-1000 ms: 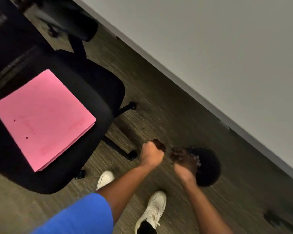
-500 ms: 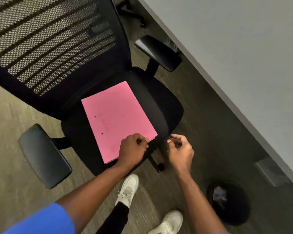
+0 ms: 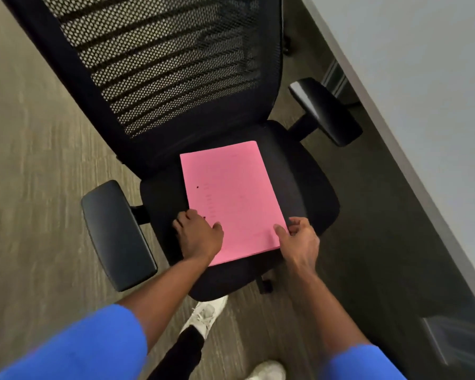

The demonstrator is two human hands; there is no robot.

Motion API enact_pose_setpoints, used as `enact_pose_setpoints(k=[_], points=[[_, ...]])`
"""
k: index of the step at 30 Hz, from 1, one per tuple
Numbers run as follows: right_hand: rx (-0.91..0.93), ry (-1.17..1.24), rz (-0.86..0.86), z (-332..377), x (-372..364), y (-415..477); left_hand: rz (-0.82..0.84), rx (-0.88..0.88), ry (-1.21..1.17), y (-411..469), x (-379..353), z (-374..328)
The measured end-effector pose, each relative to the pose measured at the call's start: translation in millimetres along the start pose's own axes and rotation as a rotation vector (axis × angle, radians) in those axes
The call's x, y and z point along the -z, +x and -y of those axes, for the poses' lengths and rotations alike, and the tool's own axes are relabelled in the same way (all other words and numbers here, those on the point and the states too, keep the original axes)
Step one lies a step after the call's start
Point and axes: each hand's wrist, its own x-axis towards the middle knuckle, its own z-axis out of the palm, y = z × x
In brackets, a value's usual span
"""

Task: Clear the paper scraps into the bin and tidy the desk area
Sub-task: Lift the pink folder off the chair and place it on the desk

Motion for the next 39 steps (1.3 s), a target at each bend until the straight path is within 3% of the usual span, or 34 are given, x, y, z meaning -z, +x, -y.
enact_pose_setpoints(k=[7,12,18,25,33,39], points=[[-0.081,0.007,0.079,-1,-17,6,-0.009,0.096,-0.223,11,0,9],[-0.11,0.155,0.089,-10,-11,-1,0.029,0.093,-0.148,17,9,14],[-0.138,0.256,0.152,-21,21,-19,0.18,0.142,-0.274,4,23,24],[-0.127,0.294,0.215,-33,91,-53,0.173,0.028,-0.339,-46,33,23],[-0.196,0.411,0.131,-64,187,-124,0.218,-0.165,-0.336,-120,59,-10],[-0.141,0.428,0.124,-91,250,-176,0.245,-0.307,-0.351,-173,82,-52]])
